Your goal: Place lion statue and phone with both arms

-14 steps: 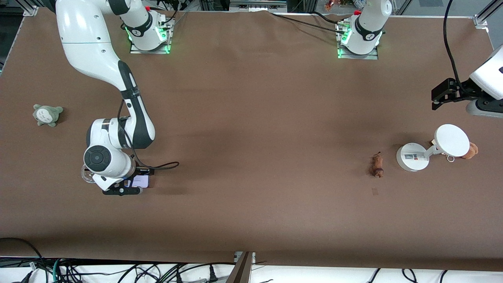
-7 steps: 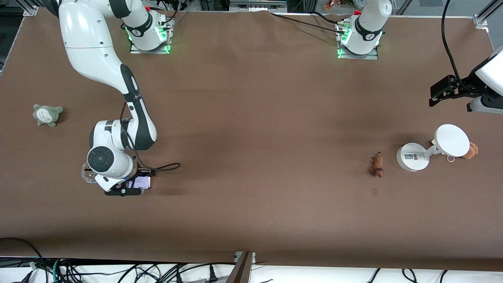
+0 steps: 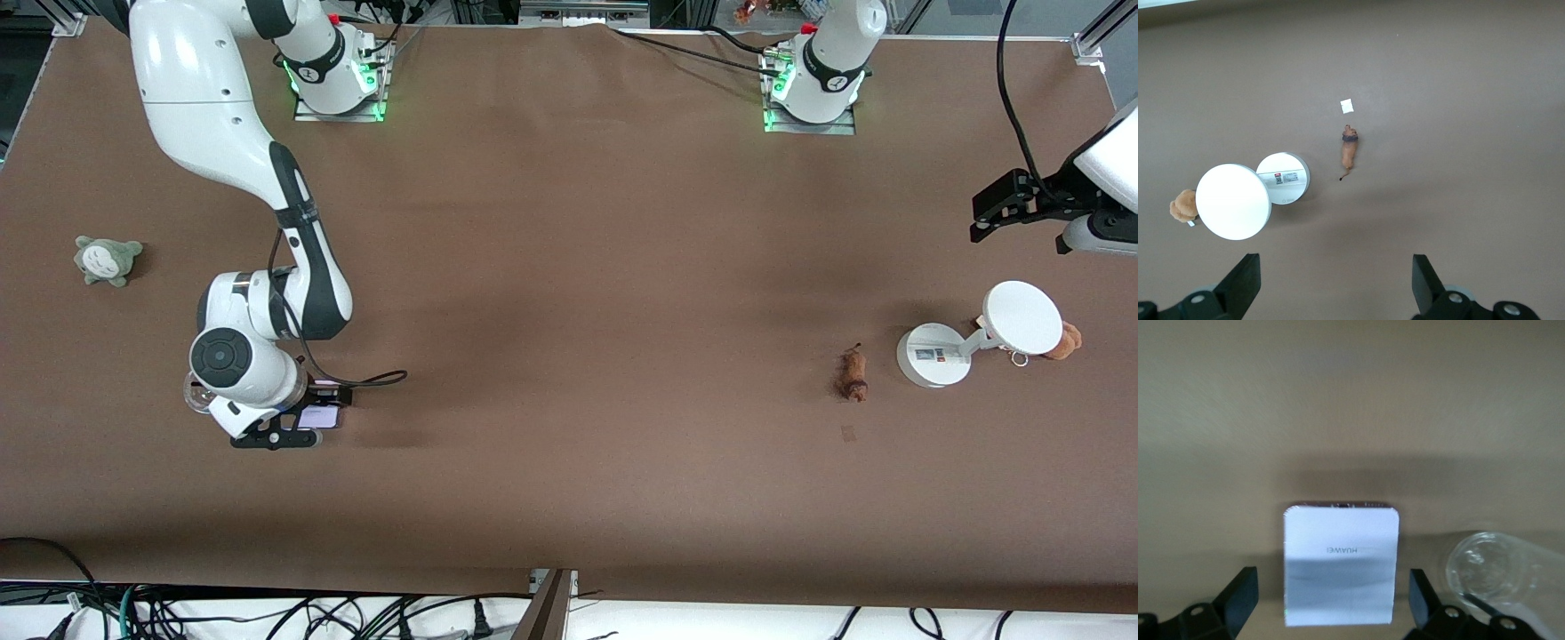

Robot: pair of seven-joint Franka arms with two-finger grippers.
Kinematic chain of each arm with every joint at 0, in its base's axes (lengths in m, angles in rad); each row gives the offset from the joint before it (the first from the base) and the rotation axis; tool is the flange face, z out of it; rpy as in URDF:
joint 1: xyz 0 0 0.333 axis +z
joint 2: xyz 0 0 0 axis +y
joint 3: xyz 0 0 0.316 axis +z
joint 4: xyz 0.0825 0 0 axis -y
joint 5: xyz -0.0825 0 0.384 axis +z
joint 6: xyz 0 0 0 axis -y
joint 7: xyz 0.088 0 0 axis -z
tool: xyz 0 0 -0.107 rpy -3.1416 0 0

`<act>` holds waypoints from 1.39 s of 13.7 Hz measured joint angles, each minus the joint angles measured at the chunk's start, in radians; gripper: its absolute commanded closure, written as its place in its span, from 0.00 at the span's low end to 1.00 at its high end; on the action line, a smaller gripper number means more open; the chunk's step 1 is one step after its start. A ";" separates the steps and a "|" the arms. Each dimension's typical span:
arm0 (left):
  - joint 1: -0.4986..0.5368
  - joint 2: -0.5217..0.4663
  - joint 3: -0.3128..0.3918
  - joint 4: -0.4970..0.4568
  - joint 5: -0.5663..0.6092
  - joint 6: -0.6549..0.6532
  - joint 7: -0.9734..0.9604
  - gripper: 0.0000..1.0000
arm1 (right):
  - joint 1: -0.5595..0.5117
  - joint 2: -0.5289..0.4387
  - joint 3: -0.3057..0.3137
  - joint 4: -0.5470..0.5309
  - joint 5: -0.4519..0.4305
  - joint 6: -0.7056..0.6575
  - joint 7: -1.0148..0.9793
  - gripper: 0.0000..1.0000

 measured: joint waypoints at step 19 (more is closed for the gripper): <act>0.057 0.053 -0.001 0.003 -0.002 -0.003 -0.135 0.00 | -0.118 -0.570 -0.036 0.055 -0.001 -0.793 -0.157 0.00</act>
